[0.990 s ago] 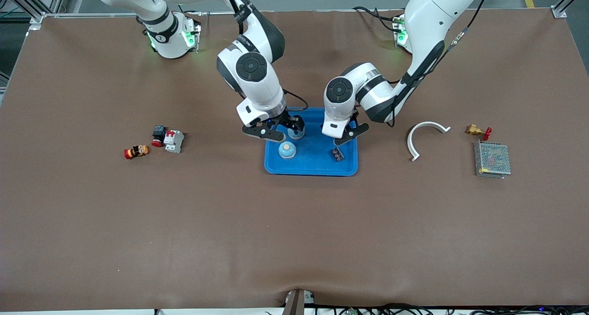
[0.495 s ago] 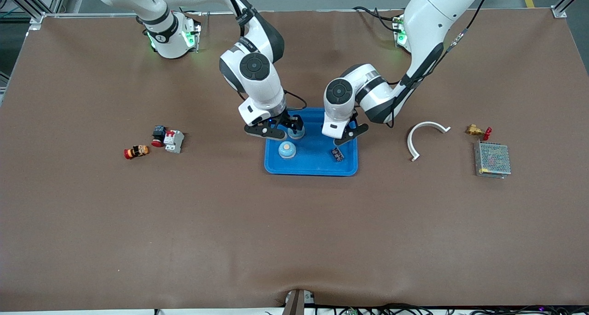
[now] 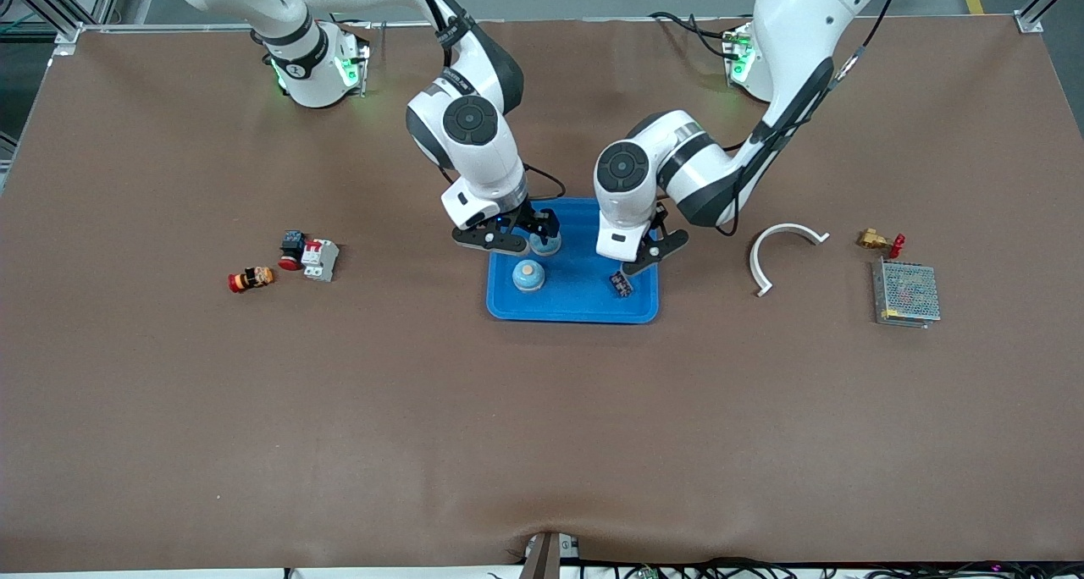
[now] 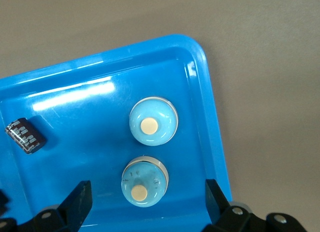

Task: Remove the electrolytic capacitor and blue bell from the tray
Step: 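Carry the capacitor beside the metal box with the left gripper, then release the capacitor with the left gripper while the right gripper grips a bell, then lift the bell with the right gripper while the left gripper reaches the capacitor, then place the bell near the white breaker with the right gripper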

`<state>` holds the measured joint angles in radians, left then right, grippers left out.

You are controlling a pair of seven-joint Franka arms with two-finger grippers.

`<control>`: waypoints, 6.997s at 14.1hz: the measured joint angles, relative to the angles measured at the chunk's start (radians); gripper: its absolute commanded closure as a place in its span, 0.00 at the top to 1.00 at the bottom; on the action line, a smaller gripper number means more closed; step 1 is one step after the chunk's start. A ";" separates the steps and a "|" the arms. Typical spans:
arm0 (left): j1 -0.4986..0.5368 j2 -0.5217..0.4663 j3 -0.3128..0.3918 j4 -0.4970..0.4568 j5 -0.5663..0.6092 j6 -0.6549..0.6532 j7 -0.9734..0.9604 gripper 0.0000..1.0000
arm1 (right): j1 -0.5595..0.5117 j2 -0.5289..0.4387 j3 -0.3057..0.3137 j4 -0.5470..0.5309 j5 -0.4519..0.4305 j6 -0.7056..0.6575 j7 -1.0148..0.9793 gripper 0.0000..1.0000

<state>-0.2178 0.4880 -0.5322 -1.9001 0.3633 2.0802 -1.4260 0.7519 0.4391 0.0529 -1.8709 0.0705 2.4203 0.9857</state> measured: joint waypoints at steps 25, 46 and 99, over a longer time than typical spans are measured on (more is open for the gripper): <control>0.731 -0.117 -0.001 -0.201 0.035 0.081 0.925 0.00 | 0.078 0.178 -0.002 0.010 -0.003 0.159 0.000 1.00; 0.820 -0.010 -0.004 -0.263 0.164 0.212 0.925 1.00 | 0.090 0.202 -0.005 0.033 -0.010 0.159 0.000 0.31; 0.065 0.276 0.003 0.204 -0.042 0.153 0.107 0.07 | -0.829 0.096 -0.035 0.054 0.016 -0.147 -1.630 0.30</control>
<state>-0.1524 0.7643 -0.5288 -1.6957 0.3211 2.2331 -1.3194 -0.0768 0.5347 0.0178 -1.8170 0.0868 2.2734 -0.6443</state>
